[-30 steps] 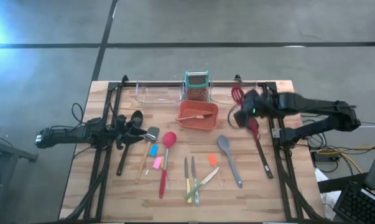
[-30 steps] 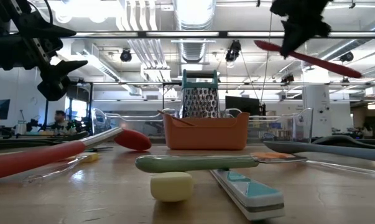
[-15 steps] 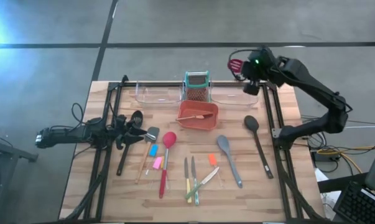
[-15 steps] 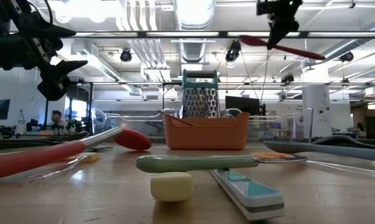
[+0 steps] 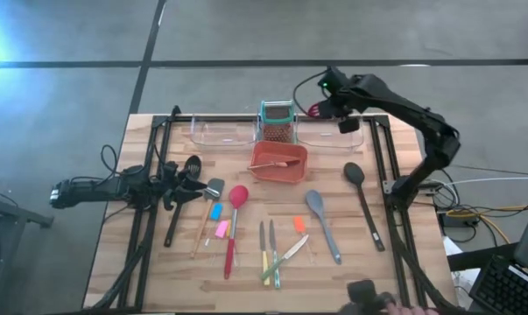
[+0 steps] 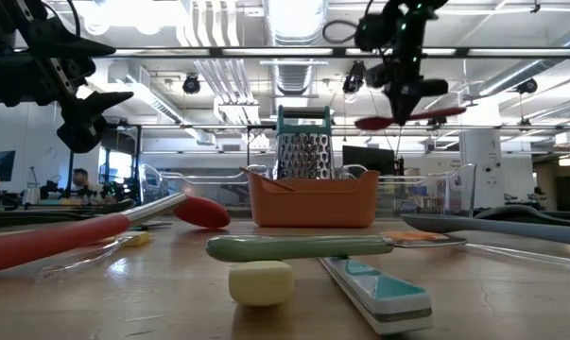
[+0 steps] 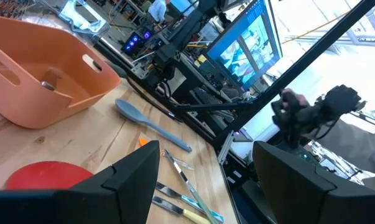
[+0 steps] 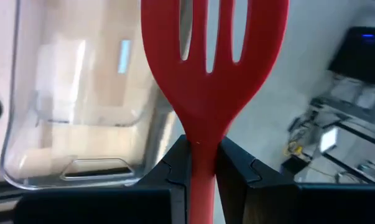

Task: Pick & Place Kitchen Items
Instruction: Put the right red serving spoon into the right transparent bin

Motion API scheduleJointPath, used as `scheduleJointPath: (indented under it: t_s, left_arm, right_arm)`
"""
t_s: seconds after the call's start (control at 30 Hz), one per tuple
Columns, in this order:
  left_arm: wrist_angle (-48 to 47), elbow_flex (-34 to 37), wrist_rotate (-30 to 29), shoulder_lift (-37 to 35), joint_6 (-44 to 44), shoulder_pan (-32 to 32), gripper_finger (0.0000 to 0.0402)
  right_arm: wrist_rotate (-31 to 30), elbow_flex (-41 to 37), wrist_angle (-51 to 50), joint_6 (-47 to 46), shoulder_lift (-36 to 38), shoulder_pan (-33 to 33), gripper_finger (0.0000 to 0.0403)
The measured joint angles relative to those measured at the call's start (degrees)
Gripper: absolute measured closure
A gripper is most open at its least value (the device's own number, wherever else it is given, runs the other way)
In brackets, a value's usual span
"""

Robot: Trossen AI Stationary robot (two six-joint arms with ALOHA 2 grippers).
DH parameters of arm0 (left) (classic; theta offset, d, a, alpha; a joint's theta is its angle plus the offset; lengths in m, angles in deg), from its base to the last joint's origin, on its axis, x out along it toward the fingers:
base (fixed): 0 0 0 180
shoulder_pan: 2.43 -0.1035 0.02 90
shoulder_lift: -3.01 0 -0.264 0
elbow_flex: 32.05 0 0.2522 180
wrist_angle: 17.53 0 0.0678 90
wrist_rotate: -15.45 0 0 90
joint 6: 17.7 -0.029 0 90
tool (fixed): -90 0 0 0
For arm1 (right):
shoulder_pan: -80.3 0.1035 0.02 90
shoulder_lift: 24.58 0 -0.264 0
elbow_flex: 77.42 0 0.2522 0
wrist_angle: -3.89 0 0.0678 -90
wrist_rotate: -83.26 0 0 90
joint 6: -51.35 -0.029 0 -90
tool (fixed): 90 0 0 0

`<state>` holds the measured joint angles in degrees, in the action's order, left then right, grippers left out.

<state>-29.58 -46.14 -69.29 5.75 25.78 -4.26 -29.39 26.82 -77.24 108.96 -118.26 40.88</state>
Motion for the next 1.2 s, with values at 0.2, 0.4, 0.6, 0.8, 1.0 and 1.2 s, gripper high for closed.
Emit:
scheduleJointPath:
  t_s: [0.2, 0.4, 0.6, 0.8, 1.0, 1.2]
  left_arm:
    - [0.0, 0.0, 0.0, 0.0, 0.0, 0.0, 0.0138]
    - [0.0, 0.0, 0.0, 0.0, 0.0, 0.0, 0.0138]
    - [0.0, 0.0, 0.0, 0.0, 0.0, 0.0, 0.0138]
    - [0.0, 0.0, 0.0, 0.0, 0.0, 0.0, 0.0138]
    - [0.0, 0.0, 0.0, 0.0, 0.0, 0.0, 0.0138]
    - [0.0, 0.0, 0.0, 0.0, 0.0, 0.0, 0.0138]
  right_arm:
    - [-0.2, 0.0, -1.4, -2.0, -4.6, 0.0, 0.0367]
    - [-0.1, 0.0, -1.5, -2.3, -8.0, 0.6, 0.0367]
    - [-2.2, -0.1, -1.9, -1.4, -11.1, 1.8, 0.0367]
    - [-1.3, -0.1, -1.2, -1.7, -12.2, 2.2, 0.0367]
    - [-0.1, -0.1, -0.7, -1.5, -12.9, 2.7, 0.0367]
    - [2.1, -1.4, -0.7, -1.5, -13.1, 2.7, 0.0367]
